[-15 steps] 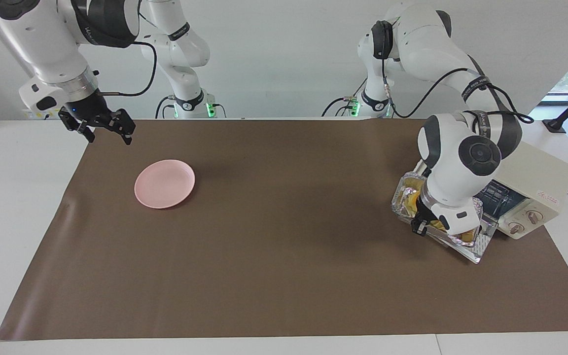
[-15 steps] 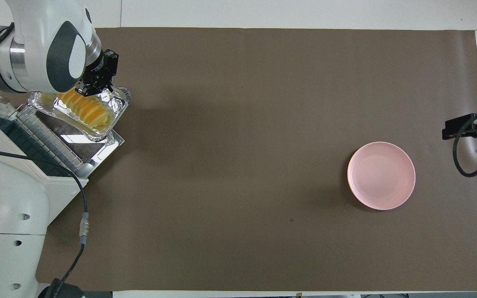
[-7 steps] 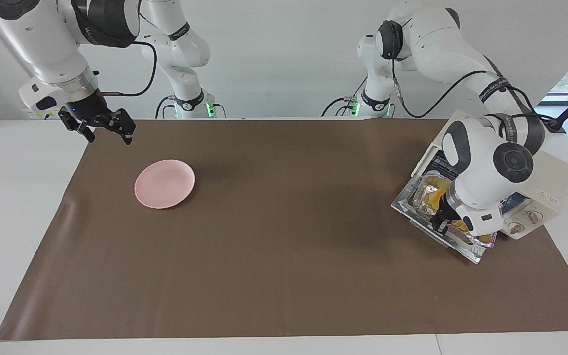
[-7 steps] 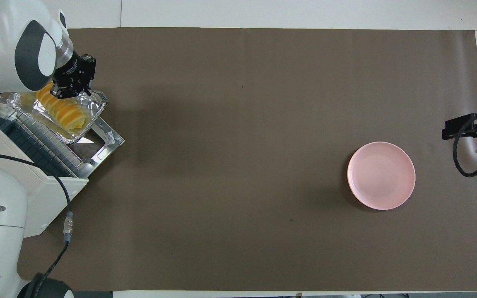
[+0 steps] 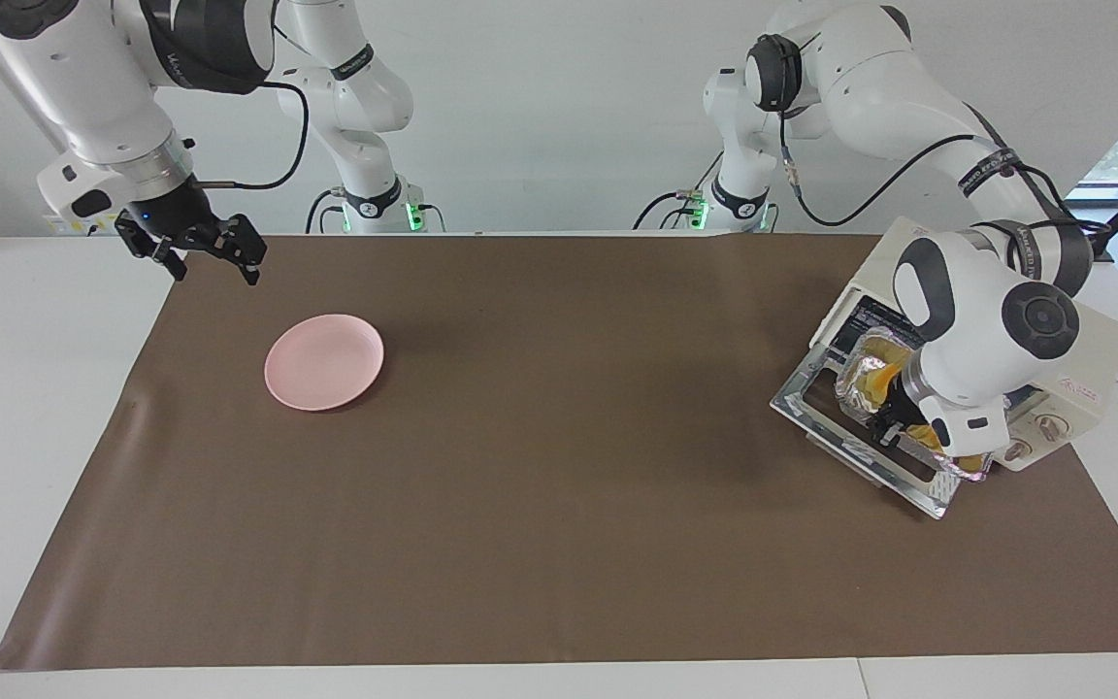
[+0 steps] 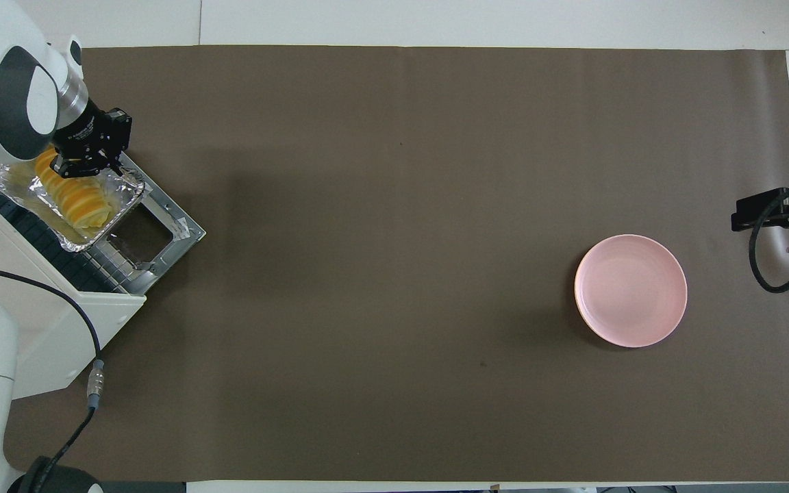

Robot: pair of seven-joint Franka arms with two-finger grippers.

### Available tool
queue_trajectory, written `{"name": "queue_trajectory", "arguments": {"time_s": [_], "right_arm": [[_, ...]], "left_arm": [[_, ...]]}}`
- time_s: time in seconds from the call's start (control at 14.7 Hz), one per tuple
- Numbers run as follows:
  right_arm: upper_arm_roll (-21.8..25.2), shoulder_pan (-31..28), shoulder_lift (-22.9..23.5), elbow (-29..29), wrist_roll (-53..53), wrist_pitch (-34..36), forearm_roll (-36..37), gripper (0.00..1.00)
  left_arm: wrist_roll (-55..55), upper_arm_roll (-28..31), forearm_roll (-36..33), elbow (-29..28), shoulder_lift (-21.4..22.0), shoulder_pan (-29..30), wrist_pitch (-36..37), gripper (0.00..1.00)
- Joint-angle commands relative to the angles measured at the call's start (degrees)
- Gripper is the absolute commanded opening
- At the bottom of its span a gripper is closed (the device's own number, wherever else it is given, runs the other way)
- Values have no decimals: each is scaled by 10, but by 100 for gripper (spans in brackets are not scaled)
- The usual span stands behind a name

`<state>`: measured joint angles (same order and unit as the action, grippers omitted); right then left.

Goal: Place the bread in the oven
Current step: 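Lower the foil tray into the open toaster oven with the left gripper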

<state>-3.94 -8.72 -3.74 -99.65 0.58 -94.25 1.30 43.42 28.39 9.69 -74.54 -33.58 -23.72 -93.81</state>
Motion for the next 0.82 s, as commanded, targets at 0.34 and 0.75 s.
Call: {"name": "queue_trajectory", "arguments": {"time_s": [0.34,0.75], "right_arm": [[-7,-8,-3,-1,5,5,5,100],[-7,-8,-3,-1,5,5,5,100]], "left_arm": [[-41,21,2,-56,31,-3,-20,0],[-24,21,3,-104,50,-7,-69,0]]}}
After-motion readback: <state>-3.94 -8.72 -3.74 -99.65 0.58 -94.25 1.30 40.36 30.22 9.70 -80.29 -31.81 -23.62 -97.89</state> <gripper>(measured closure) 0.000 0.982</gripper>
